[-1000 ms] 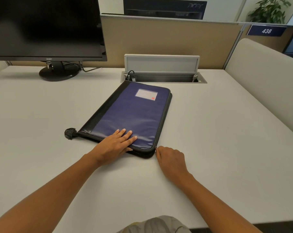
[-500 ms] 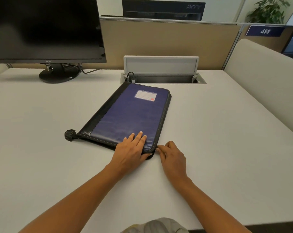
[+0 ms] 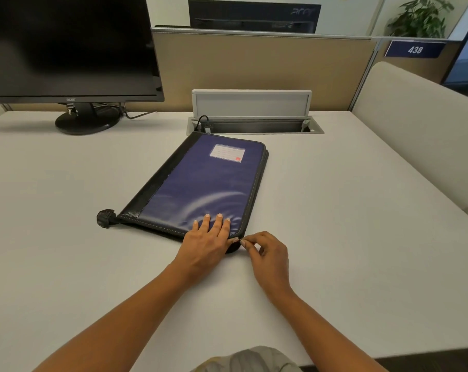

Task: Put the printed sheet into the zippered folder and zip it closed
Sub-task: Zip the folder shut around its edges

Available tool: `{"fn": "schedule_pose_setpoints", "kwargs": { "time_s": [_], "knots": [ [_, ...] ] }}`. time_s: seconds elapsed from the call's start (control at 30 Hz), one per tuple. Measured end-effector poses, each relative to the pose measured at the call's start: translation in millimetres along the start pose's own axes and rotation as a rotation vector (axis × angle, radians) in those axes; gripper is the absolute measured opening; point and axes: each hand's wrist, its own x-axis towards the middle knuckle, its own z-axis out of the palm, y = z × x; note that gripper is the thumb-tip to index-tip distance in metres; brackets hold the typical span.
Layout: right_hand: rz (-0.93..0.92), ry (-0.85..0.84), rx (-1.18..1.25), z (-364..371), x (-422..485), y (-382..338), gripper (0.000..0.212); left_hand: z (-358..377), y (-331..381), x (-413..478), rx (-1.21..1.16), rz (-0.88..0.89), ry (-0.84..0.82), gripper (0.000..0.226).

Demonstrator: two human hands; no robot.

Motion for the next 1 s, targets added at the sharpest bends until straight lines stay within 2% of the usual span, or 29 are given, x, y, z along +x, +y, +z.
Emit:
{"fn": "schedule_pose_setpoints", "kwargs": {
  "time_s": [0.43,0.53,0.63,0.73,0.87,1.0],
  "knots": [
    [0.088,-0.019,-0.051,1.0,26.6,1.0,0.012,4.0,-9.9,-2.4,0.033,0.021,0.010,0.058],
    [0.087,-0.030,-0.056,0.4,25.4,0.9,0.012,1.8,-7.8,-4.5,-0.001,0.012,0.011,0.074],
    [0.087,-0.057,-0.061,0.3,23.0,1.5,0.011,3.0,-6.1,-3.7,-0.059,-0.049,0.027,0.063],
    [0.085,-0.068,-0.061,1.1,19.7,1.0,0.010,0.8,-1.6,-0.8,-0.090,-0.097,0.032,0.065],
    [0.056,-0.081,-0.018,0.3,12.7,-1.5,0.009,-1.7,0.7,2.0,-0.048,-0.071,-0.038,0.065],
    [-0.015,-0.076,0.020,6.4,-3.8,-7.8,0.006,-5.3,0.5,1.4,-0.039,-0.056,-0.032,0.060]
  ]
}}
